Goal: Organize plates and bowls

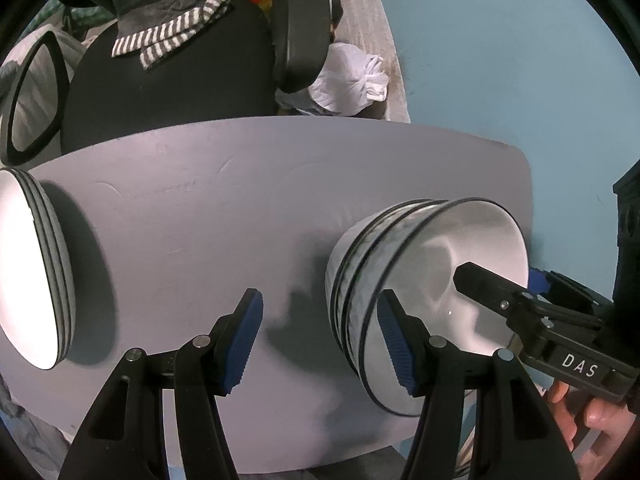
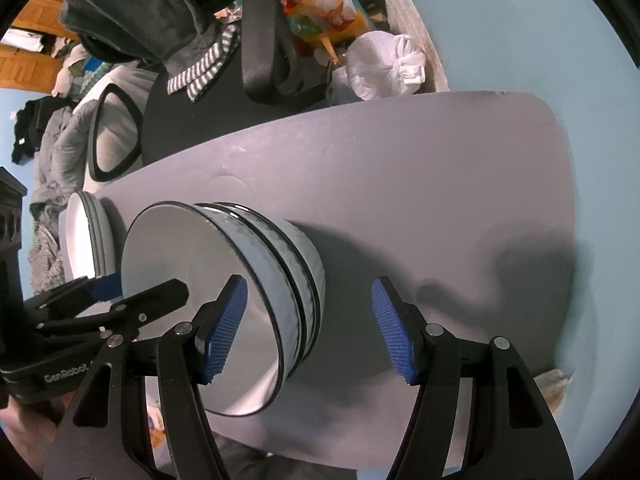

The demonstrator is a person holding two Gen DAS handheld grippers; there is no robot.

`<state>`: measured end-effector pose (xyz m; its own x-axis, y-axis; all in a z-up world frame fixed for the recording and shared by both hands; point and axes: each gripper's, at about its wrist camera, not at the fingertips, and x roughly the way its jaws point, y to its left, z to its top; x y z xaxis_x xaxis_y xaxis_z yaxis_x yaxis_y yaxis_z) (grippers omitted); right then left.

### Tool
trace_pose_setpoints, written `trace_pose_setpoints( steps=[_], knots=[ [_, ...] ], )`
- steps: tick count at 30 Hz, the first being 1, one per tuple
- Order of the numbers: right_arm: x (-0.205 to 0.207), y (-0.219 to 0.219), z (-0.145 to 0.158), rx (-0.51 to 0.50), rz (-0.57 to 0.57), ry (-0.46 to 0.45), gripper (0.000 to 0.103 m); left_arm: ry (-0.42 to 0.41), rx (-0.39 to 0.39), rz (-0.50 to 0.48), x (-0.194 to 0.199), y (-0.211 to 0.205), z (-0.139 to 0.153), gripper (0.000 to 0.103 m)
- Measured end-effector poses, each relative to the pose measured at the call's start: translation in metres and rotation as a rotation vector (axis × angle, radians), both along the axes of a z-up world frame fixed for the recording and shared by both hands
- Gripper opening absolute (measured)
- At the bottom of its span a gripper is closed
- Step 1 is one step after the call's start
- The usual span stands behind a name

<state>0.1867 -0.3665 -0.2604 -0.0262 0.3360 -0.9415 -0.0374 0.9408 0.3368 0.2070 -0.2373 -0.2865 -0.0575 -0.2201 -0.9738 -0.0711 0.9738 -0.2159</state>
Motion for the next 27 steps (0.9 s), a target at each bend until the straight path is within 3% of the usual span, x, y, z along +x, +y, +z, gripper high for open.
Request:
trace_pose_setpoints(
  steps=[11,16,24,27],
  knots=[
    [0.003,0.0,-0.012,-0.002,0.015,0.022,0.064,0.011,-0.018,-0.004,0.003,-0.001,-0.009,0.061],
    [0.005,-0.001,-0.013,0.01,0.019,0.024,0.062,0.016,-0.034,-0.011,0.002,-0.001,-0.012,0.055],
    [0.008,0.006,-0.012,0.029,0.035,0.036,0.046,0.046,-0.12,-0.008,0.001,0.001,-0.013,0.029],
    [0.008,0.007,-0.012,0.025,0.034,0.041,0.044,0.058,-0.127,-0.013,0.0,0.0,-0.011,0.026]
  ],
)
